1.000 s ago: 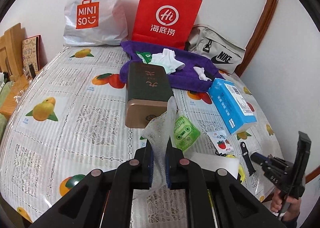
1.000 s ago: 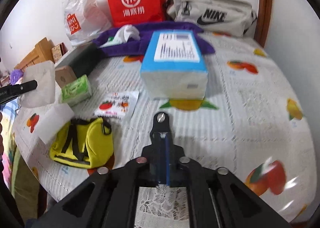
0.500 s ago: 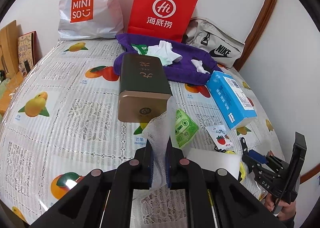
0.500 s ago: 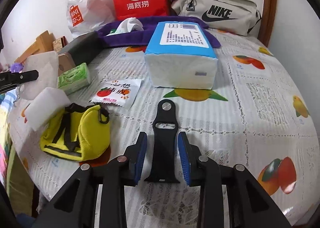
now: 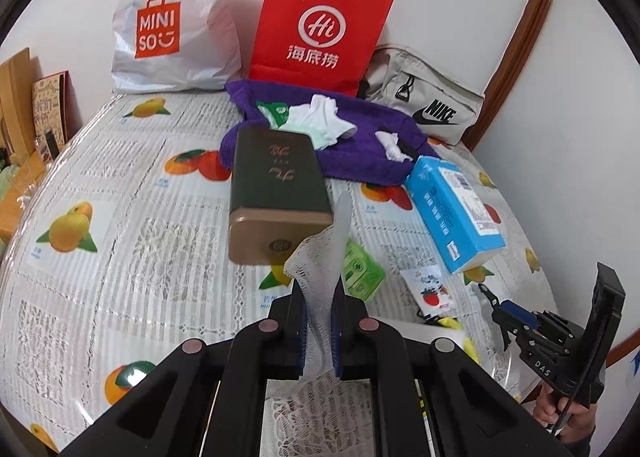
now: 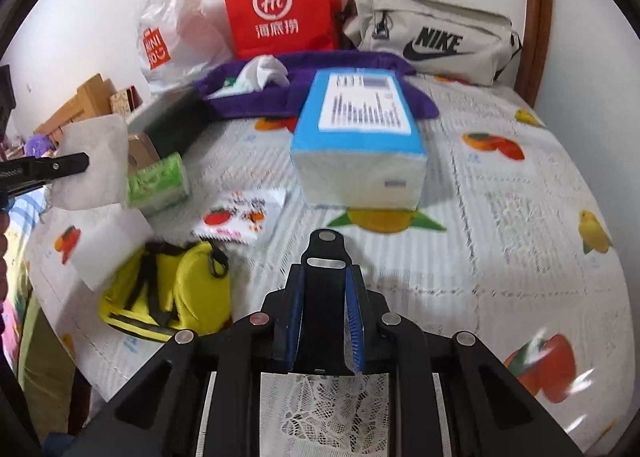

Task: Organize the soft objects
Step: 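Lift the watch strap with the right gripper while the left lifts the mesh bag, then carry the strap and mesh bag over the purple towel with both grippers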

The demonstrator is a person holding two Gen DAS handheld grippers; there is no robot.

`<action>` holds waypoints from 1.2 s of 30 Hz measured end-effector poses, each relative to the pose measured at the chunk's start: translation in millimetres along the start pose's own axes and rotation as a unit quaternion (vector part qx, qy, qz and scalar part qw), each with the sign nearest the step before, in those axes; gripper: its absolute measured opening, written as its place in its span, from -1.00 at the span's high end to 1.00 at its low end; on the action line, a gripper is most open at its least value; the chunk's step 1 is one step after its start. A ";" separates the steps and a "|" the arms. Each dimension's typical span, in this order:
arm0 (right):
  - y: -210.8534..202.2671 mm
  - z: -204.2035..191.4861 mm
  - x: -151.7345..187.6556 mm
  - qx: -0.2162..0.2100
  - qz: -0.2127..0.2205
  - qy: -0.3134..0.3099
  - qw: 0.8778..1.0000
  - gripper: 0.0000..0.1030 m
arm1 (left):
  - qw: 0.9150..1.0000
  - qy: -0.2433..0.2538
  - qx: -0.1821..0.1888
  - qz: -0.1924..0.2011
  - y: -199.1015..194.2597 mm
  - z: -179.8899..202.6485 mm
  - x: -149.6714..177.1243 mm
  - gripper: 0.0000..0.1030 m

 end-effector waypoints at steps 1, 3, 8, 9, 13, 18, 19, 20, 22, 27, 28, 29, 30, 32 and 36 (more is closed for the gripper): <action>-3.8 -0.7 -2.6 0.001 0.005 -0.002 1.000 0.60 | 1.000 0.000 0.000 0.002 -1.9 1.5 -2.0 0.82; -10.3 -2.0 -7.2 0.001 0.009 -0.005 1.000 0.60 | 1.000 0.001 0.000 0.006 -6.2 4.7 -5.9 0.82; -28.4 -5.4 -20.9 -0.008 0.025 -0.015 1.000 0.60 | 1.000 0.007 -0.008 0.017 -19.0 13.5 -19.2 0.82; -32.3 -6.1 -24.1 -0.009 0.029 -0.017 0.999 0.60 | 1.000 0.010 -0.009 0.019 -21.4 15.4 -21.9 0.82; -47.8 -6.2 -43.2 -0.017 0.048 -0.020 0.999 0.60 | 0.999 0.013 -0.012 0.031 -31.1 21.1 -37.1 0.82; -63.1 -6.5 -72.8 -0.017 0.070 -0.029 0.997 0.60 | 0.999 0.021 -0.016 0.046 -41.1 29.3 -58.5 0.82; -64.7 -6.2 -77.2 -0.018 0.073 -0.030 0.997 0.60 | 0.998 0.022 -0.017 0.048 -41.7 30.5 -61.1 0.82; -65.4 -6.3 -83.8 -0.019 0.076 -0.032 0.996 0.60 | 0.998 0.024 -0.017 0.050 -42.4 31.8 -65.7 0.82; -65.4 -5.8 -94.9 -0.019 0.080 -0.034 0.996 0.60 | 0.998 0.026 -0.017 0.052 -42.6 33.3 -73.5 0.82; -60.2 -4.5 -121.0 -0.026 0.084 -0.036 0.995 0.60 | 0.998 0.029 -0.020 0.054 -37.7 34.8 -95.0 0.82; -57.8 -3.6 -126.8 -0.028 0.083 -0.035 0.996 0.60 | 0.998 0.030 -0.021 0.054 -36.4 34.6 -97.4 0.82; -55.7 -2.8 -132.4 -0.029 0.083 -0.034 0.996 0.60 | 0.998 0.030 -0.023 0.053 -34.2 33.8 -101.7 0.82; -53.7 -1.9 -137.5 -0.031 0.083 -0.033 0.996 0.60 | 0.998 0.029 -0.024 0.052 -32.3 32.8 -104.9 0.82; -48.7 0.3 -150.3 -0.032 0.083 -0.032 0.995 0.60 | 0.998 0.027 -0.025 0.050 -27.8 30.0 -113.4 0.82; -38.4 5.5 -174.2 -0.037 0.083 -0.030 0.995 0.60 | 0.998 0.023 -0.030 0.045 -17.3 23.7 -131.1 0.82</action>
Point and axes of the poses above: each gripper's, at about its wrist camera, not at the fingertips, and y roughly the way its jaws point, z to its right, x to its underside, the point moved 7 cm from there along y, roughly the way its jaws point, and after that the axes turned 14 degrees about -z, right-handed, at the moved point
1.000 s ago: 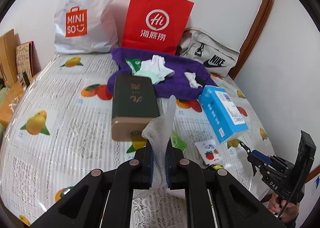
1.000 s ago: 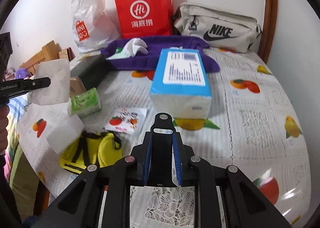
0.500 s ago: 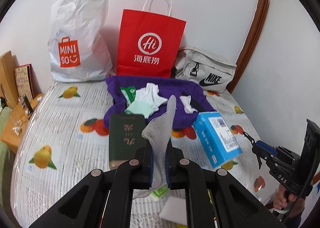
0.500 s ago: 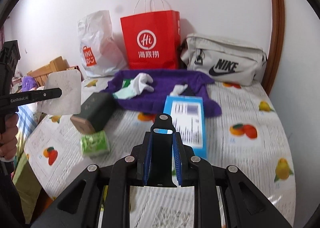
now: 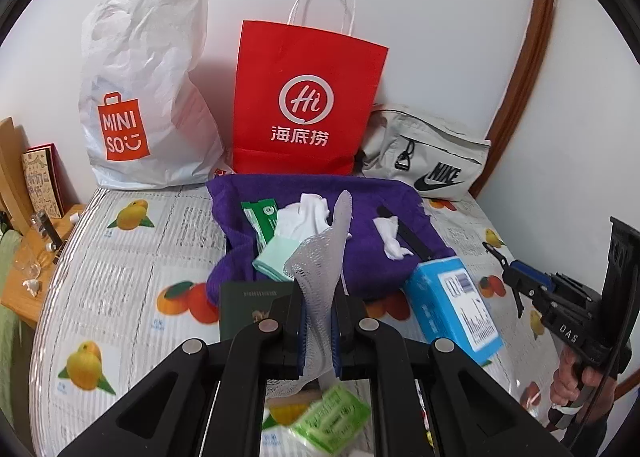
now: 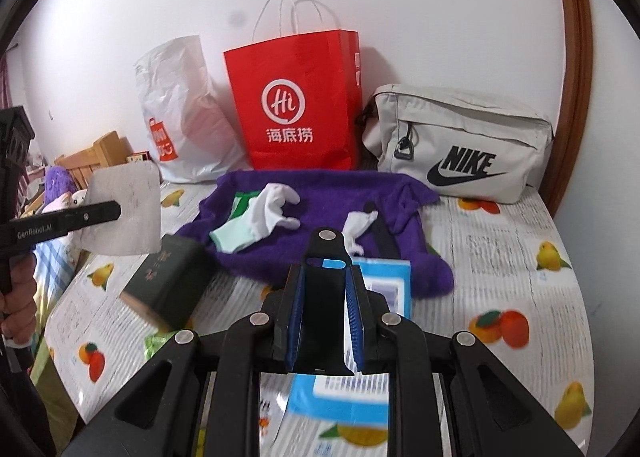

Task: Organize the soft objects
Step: 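Carry the strap and mesh bag over the purple towel with both grippers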

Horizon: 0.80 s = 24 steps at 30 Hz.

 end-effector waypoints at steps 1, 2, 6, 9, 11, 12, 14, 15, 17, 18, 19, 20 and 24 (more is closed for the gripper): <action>3.7 1.8 -5.7 -0.001 0.000 0.001 1.000 0.60 | 1.000 -0.001 -0.001 -0.002 4.2 -1.7 -5.3 0.82; 7.8 3.9 -12.2 -0.002 0.001 0.001 1.000 0.60 | 1.000 -0.002 0.000 -0.002 7.0 -2.3 -8.8 0.82; 24.0 9.5 -34.7 0.002 0.001 -0.006 1.000 0.60 | 1.000 -0.004 0.003 -0.004 19.8 -5.6 -25.5 0.82; 36.8 13.2 -49.5 0.003 -0.001 -0.009 1.000 0.60 | 1.000 -0.008 0.005 -0.010 32.5 -7.4 -39.1 0.82; 45.9 16.0 -60.0 0.005 -0.001 -0.011 1.000 0.60 | 1.000 -0.009 0.008 -0.014 40.5 -8.1 -46.9 0.82; 49.5 16.8 -64.3 0.003 -0.001 -0.013 1.000 0.60 | 1.000 -0.008 0.009 -0.015 44.4 -8.3 -51.2 0.82; 58.1 18.9 -73.8 0.001 -0.002 -0.015 1.000 0.60 | 1.000 -0.006 0.010 -0.020 53.2 -7.8 -59.0 0.82; 62.4 19.7 -77.9 0.001 -0.004 -0.016 1.000 0.60 | 1.000 -0.004 0.012 -0.021 56.8 -7.5 -62.0 0.82; 71.7 21.1 -85.7 0.001 -0.006 -0.020 1.000 0.60 | 0.999 -0.002 0.017 -0.028 66.8 -6.3 -68.8 0.82; 76.6 21.9 -88.9 0.001 -0.008 -0.022 1.000 0.60 | 0.999 -0.002 0.017 -0.031 71.6 -6.2 -72.0 0.82; 83.8 23.6 -92.8 0.001 -0.012 -0.022 1.000 0.60 | 0.999 -0.003 0.015 -0.034 75.4 -6.8 -74.6 0.82; 88.4 24.6 -94.6 0.001 -0.015 -0.021 1.000 0.60 | 0.999 -0.005 0.014 -0.036 80.5 -7.7 -78.7 0.82; 111.2 34.0 -100.4 -0.001 -0.035 -0.010 0.999 0.60 | 0.999 -0.016 0.017 -0.043 97.2 -11.5 -92.1 0.82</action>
Point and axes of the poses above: each gripper's, at about its wrist camera, not at the fingertips, and y roughly the way its jaws point, z to its right, x to its underside, the point moved 7 cm from there along y, roughly the way its jaws point, and after that the axes turned 14 degrees about -z, right-handed, at the moved point
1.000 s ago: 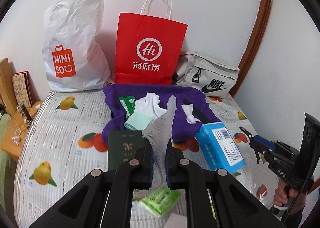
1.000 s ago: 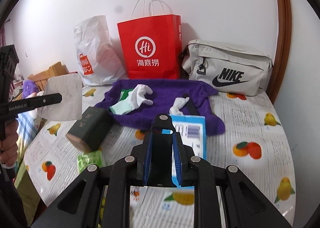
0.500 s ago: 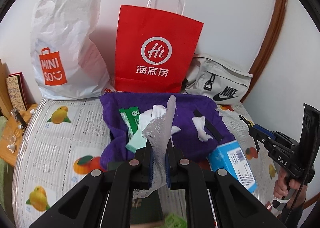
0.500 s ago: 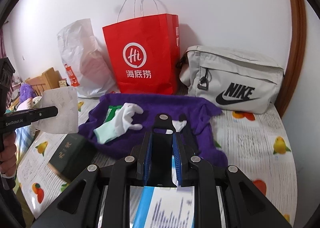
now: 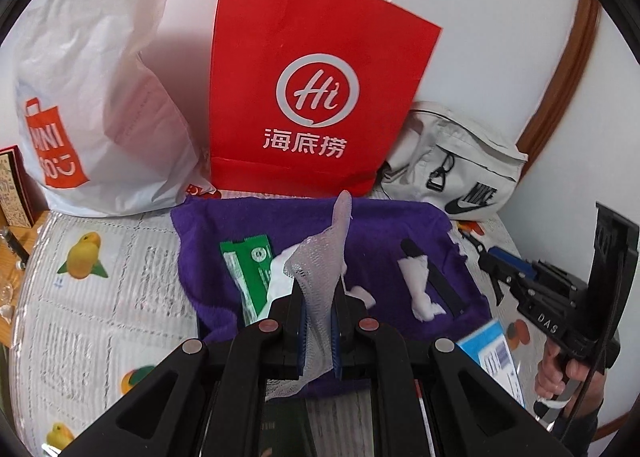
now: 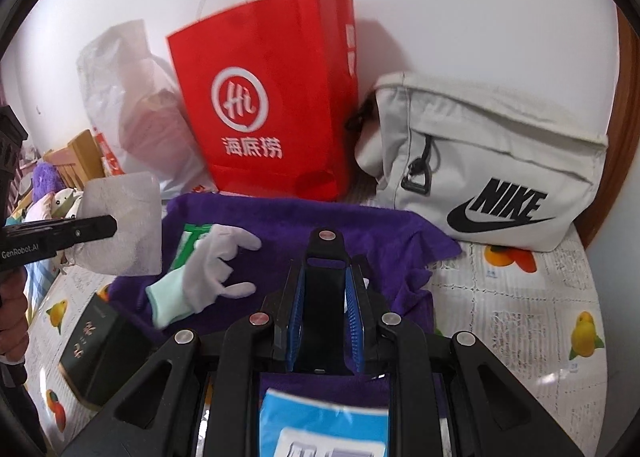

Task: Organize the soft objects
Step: 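Carry the strap and mesh bag over the purple towel with both grippers, then open both grippers to drop the strap and mesh bag onto the towel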

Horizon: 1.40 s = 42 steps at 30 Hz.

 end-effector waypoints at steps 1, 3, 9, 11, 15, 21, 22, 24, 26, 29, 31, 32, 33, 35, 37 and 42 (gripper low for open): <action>4.6 2.4 -1.4 -0.001 -0.003 0.003 1.000 0.60 | 1.000 -0.003 0.002 -0.003 4.5 -0.5 -3.3 0.82; 13.8 6.9 -3.4 0.000 -0.011 0.006 1.000 0.60 | 1.000 -0.005 0.004 -0.013 14.2 -0.2 -8.4 0.82; 38.2 18.1 -2.2 0.006 -0.047 0.008 0.999 0.59 | 0.999 -0.008 0.009 -0.037 41.0 -2.0 -16.0 0.82; 44.5 20.8 -1.1 0.005 -0.056 0.011 0.998 0.59 | 0.999 -0.016 0.007 -0.045 52.5 -6.4 -17.1 0.82; 58.1 23.4 3.0 -0.002 -0.080 0.016 0.997 0.59 | 0.998 -0.029 0.003 -0.063 71.0 -14.0 -17.1 0.82; 62.2 24.5 5.1 -0.016 -0.095 0.021 0.995 0.59 | 0.996 -0.028 -0.017 -0.081 86.2 -21.3 -15.3 0.81; 64.2 24.8 5.3 -0.016 -0.099 0.021 0.995 0.59 | 0.996 -0.029 -0.018 -0.081 87.1 -22.3 -15.4 0.81; 67.2 24.7 6.1 -0.013 -0.106 0.020 0.994 0.58 | 0.996 -0.031 -0.017 -0.083 88.9 -24.6 -15.7 0.78; 68.7 26.0 6.2 -0.015 -0.110 0.023 0.994 0.58 | 0.996 -0.034 -0.022 -0.085 90.3 -26.7 -16.1 0.65; 69.2 28.0 6.4 -0.020 -0.113 0.027 0.993 0.57 | 0.996 -0.034 -0.024 -0.083 90.4 -27.7 -16.8 0.60; 71.1 29.8 7.3 -0.020 -0.118 0.030 0.992 0.57 | 0.996 -0.033 -0.026 -0.083 90.0 -28.1 -17.4 0.48; 72.1 30.7 7.1 -0.020 -0.121 0.032 0.992 0.56 | 0.996 -0.032 -0.031 -0.083 89.1 -28.6 -17.7 0.34; 72.7 31.5 7.3 -0.022 -0.124 0.035 0.991 0.53 | 0.995 -0.032 -0.038 -0.083 87.9 -30.0 -17.8 0.26; 73.7 31.3 5.5 -0.026 -0.120 0.038 0.992 0.42 | 0.995 -0.034 -0.048 -0.081 84.1 -32.9 -18.0 0.25; 69.3 32.0 4.9 -0.025 -0.111 0.040 0.993 0.11 | 0.995 -0.035 -0.051 -0.080 79.3 -35.1 -17.7 0.15; 52.3 33.7 4.0 -0.009 -0.086 0.038 0.996 -0.13 | 0.995 -0.033 -0.063 -0.072 63.8 -38.1 -13.8 -0.03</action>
Point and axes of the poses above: each gripper's, at about its wrist camera, not at the fingertips, and y roughly the way its jaws point, z to its right, x to its underside, the point moved 7 cm from there along y, roughly the way its jaws point, and after that the axes turned 14 degrees about -z, right-handed, at the moved point
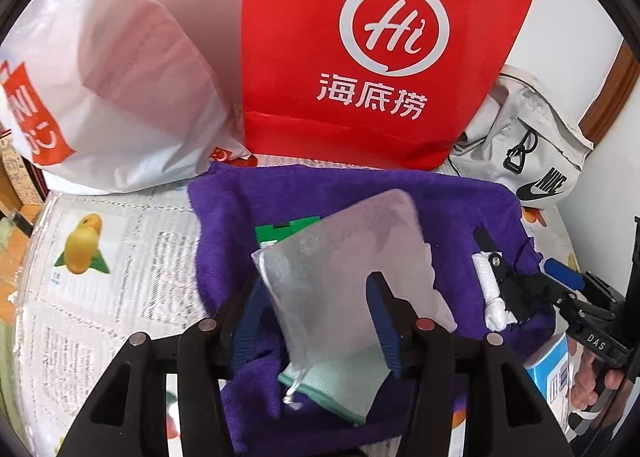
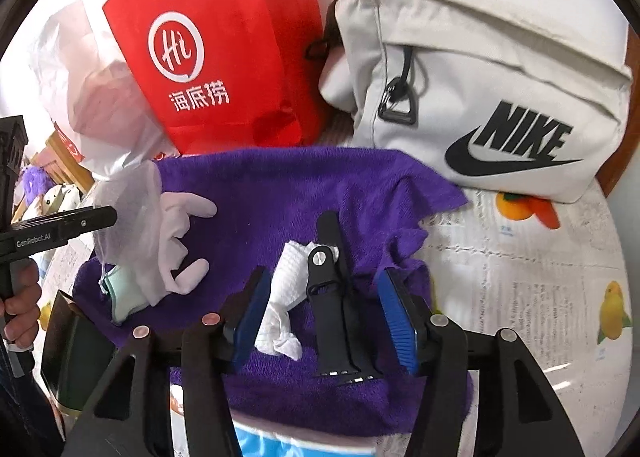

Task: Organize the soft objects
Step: 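Open both grippers to drop the strap and mesh bag onto the towel, then move both grippers back toward the remaining items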

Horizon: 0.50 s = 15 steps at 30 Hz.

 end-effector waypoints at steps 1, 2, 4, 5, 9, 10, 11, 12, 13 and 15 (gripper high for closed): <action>-2.8 -0.1 1.3 0.002 0.002 0.002 1.000 -0.13 | 1.000 0.000 -0.004 0.001 -2.8 -0.9 1.6 -0.05; -6.7 -0.8 3.2 0.002 0.005 0.004 1.000 -0.15 | 1.000 -0.001 -0.012 0.004 -7.6 -2.8 3.7 -0.07; -14.4 -1.9 7.8 0.002 0.010 0.007 1.000 -0.18 | 1.000 -0.003 -0.016 0.008 -15.0 -4.7 6.4 -0.07; -20.4 -2.8 11.4 0.003 0.014 0.008 1.000 -0.18 | 1.000 -0.004 -0.015 0.011 -20.8 -5.7 9.0 -0.08; -43.5 -10.8 27.1 0.006 0.035 0.009 0.999 -0.18 | 0.999 -0.006 -0.013 0.028 -46.4 -7.7 21.7 -0.08; -48.7 -13.2 31.1 0.006 0.039 0.009 0.999 -0.18 | 0.999 -0.007 -0.013 0.034 -53.0 -7.4 25.3 -0.08; -56.0 -16.4 37.2 0.005 0.043 0.010 0.999 -0.18 | 0.999 -0.008 -0.012 0.041 -61.0 -7.2 30.4 -0.08; -61.5 -19.2 42.8 0.003 0.047 0.010 0.999 -0.18 | 0.999 -0.008 -0.011 0.047 -68.8 -6.9 36.1 -0.08; -68.0 -21.7 49.4 0.001 0.050 0.011 0.999 -0.18 | 0.999 -0.008 -0.009 0.051 -73.9 -7.1 40.0 -0.08; -78.7 -27.4 64.6 -0.002 0.053 0.016 0.998 -0.18 | 0.998 -0.008 -0.007 0.060 -86.3 -6.1 52.4 -0.08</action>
Point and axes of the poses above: each gripper's, at about its wrist camera, not at the fingertips, and y roughly the way its jaws point, z to its right, x to its underside, the point moved 7 cm from there along y, roughly the way its jaws point, and after that the axes turned 14 degrees about -z, right-handed, at the moved point
